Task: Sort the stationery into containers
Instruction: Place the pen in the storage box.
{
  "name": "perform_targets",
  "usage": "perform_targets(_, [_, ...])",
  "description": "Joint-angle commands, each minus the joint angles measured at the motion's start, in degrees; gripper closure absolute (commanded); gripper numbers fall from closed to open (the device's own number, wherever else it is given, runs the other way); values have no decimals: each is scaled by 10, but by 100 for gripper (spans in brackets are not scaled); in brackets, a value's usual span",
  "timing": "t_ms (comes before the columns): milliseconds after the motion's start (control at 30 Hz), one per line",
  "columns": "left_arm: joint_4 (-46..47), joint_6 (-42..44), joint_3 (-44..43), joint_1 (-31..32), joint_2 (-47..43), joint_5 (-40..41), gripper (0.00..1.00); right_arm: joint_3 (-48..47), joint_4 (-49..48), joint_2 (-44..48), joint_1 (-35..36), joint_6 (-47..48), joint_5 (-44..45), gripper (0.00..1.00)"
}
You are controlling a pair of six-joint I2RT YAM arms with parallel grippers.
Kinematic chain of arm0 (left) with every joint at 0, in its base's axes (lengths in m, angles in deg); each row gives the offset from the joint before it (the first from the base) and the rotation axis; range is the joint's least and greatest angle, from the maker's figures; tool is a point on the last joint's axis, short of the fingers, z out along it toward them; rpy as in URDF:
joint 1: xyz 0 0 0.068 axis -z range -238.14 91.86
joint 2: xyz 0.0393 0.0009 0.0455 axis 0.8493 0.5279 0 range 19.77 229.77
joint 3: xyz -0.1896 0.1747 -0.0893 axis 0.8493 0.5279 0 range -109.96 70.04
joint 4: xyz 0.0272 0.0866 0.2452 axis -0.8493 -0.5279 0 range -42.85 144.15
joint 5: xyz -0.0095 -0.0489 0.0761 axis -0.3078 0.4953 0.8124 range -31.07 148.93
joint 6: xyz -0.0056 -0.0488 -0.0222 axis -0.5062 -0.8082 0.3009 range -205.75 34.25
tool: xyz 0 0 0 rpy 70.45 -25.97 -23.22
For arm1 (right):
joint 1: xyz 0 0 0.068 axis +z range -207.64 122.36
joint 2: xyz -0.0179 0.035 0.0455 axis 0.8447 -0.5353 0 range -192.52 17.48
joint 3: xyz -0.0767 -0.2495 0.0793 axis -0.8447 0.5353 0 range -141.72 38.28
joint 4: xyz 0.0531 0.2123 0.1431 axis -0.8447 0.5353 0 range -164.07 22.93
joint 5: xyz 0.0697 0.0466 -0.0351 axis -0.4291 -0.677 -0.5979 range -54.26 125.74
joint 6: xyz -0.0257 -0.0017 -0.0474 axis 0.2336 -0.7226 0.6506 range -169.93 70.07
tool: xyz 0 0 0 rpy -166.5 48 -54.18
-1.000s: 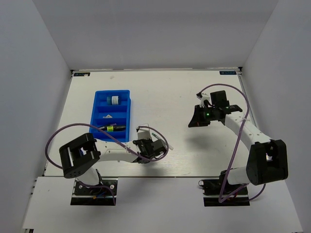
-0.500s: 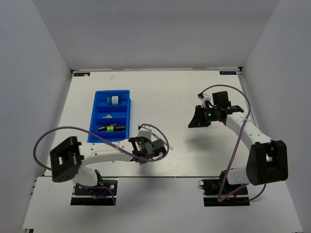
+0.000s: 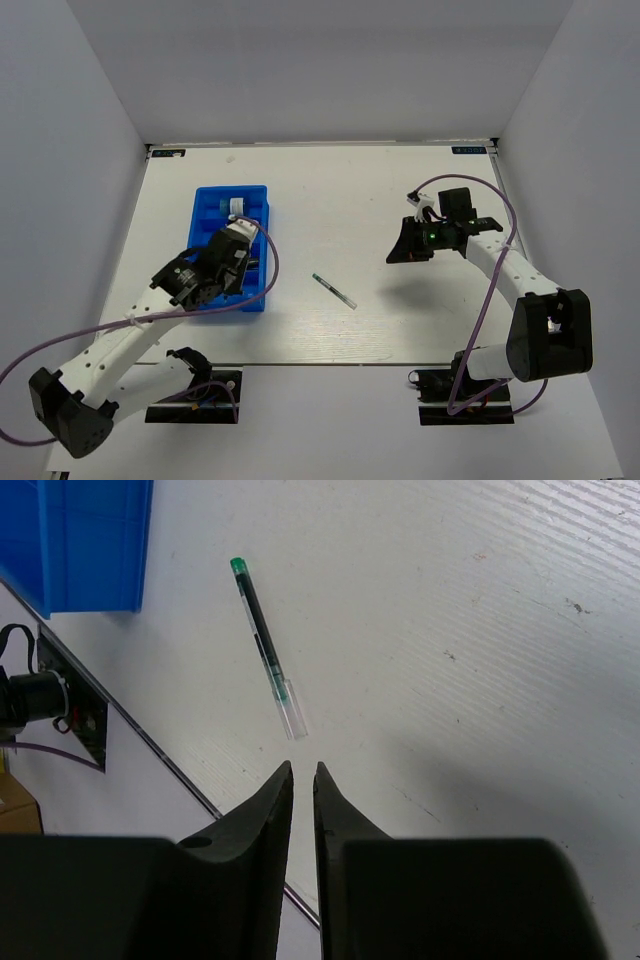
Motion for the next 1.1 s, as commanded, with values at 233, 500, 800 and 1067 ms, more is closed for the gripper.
perform_targets(233, [17,334,6,-189,51,-230,100,-4,-4,21,-15,-5,-32,83])
perform_targets(500, [83,520,74,-282,24,-457,100,3,-6,21,-23,-10,-48,83])
perform_targets(800, [61,613,48,-383,82,-569,100,3,-6,20,-33,-9,-56,81])
perform_targets(1067, [44,635,26,-382,145,-536,100,8,-9,18,-40,5,-67,67])
